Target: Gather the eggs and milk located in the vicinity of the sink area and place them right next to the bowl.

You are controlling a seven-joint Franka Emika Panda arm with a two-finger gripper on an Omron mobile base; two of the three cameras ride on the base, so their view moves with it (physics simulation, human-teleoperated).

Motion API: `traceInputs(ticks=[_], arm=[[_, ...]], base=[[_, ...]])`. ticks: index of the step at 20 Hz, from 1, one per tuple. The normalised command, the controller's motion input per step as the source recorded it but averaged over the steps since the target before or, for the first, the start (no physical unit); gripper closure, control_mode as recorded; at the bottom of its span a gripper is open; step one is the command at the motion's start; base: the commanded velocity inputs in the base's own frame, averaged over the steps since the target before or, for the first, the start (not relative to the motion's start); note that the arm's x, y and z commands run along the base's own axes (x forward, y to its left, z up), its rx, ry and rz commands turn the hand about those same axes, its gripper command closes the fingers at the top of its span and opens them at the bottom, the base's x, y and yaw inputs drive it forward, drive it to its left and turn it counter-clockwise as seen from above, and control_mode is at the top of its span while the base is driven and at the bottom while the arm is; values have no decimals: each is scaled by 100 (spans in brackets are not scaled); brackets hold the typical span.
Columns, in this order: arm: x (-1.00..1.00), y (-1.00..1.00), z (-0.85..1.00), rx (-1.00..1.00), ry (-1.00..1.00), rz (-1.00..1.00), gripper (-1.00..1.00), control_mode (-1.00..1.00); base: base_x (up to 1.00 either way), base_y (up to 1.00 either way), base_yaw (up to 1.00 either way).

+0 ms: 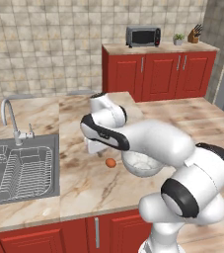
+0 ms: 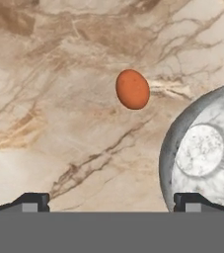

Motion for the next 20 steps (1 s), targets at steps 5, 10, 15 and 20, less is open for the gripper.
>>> traceInputs(ticks=[5,10,15,20], arm=[[5,2,-6,0,0,5,-100,-100],[36,-8,-42,-1,3,6,-100,-100],[23,-5,-19,0,1,3,-100,-100],[33,0,-21,0,3,1,-100,-100]], base=[[0,0,0],[0,0,0],[0,0,0],[0,0,0]])
